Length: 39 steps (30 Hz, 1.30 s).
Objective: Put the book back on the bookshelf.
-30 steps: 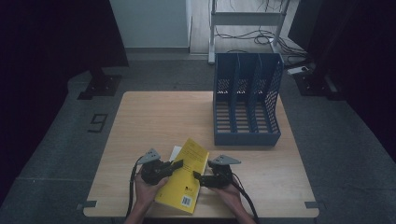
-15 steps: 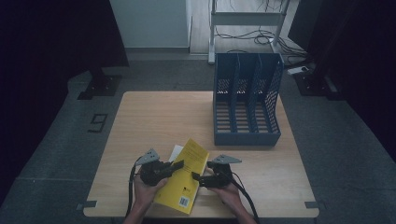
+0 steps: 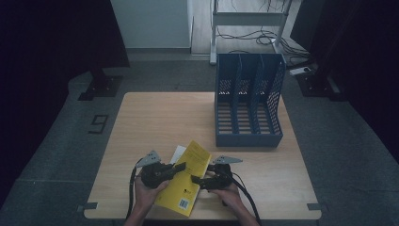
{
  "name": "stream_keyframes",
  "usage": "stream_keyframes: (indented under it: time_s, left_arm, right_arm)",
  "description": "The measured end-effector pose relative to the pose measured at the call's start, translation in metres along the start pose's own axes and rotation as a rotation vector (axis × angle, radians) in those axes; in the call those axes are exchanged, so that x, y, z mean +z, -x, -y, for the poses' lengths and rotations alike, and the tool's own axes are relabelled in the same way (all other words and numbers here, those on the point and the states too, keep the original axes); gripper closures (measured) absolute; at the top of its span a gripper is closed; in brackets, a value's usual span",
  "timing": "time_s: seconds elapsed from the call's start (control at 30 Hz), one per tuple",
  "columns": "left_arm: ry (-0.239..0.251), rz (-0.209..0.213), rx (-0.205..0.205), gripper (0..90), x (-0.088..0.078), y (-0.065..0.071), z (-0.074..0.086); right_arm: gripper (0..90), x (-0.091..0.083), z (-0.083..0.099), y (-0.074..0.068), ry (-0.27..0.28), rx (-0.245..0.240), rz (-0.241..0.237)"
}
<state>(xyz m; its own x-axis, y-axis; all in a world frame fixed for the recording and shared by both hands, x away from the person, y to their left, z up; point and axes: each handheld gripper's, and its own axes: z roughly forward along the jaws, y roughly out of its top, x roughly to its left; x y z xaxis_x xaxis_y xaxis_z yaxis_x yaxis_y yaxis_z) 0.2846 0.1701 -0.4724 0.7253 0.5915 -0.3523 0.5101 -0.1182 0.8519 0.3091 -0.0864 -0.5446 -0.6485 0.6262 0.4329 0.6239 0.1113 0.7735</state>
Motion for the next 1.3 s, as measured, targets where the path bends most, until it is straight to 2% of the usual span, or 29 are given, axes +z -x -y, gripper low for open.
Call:
stream_keyframes:
  time_s: [0.2, 0.7, 0.93, 1.07, 1.17, 1.27, 1.3]
  left_arm:
    - [-0.004, 0.015, -0.008, 85.8, -0.001, -0.003, 0.0]
    - [-0.029, 0.047, -0.044, 85.6, -0.01, -0.014, 0.0]
    - [-0.031, 0.045, -0.057, 85.6, -0.012, -0.018, 0.002]
    - [-0.038, 0.046, -0.06, 85.5, -0.012, -0.02, 0.003]
    - [-0.044, 0.096, -0.082, 85.5, -0.01, -0.022, 0.003]
    - [-0.047, 0.098, -0.082, 85.2, -0.009, -0.022, 0.004]
    - [-0.048, 0.098, -0.084, 85.1, -0.008, -0.022, 0.004]
  right_arm:
    - [9.6, -0.002, 0.0, 0.001, 0.007, 0.008, -0.001]
    - [16.9, -0.01, -0.001, -0.008, 0.042, -0.028, 0.03]
    - [22.7, -0.017, -0.003, -0.009, 0.102, -0.038, 0.04]
    - [26.6, -0.025, -0.006, -0.011, 0.146, -0.044, 0.015]
    - [30.8, -0.027, -0.007, -0.015, 0.177, -0.059, -0.037]
    - [36.8, -0.029, -0.007, -0.02, 0.187, -0.125, -0.003]
    - [38.0, -0.03, -0.008, -0.02, 0.187, -0.129, -0.001]
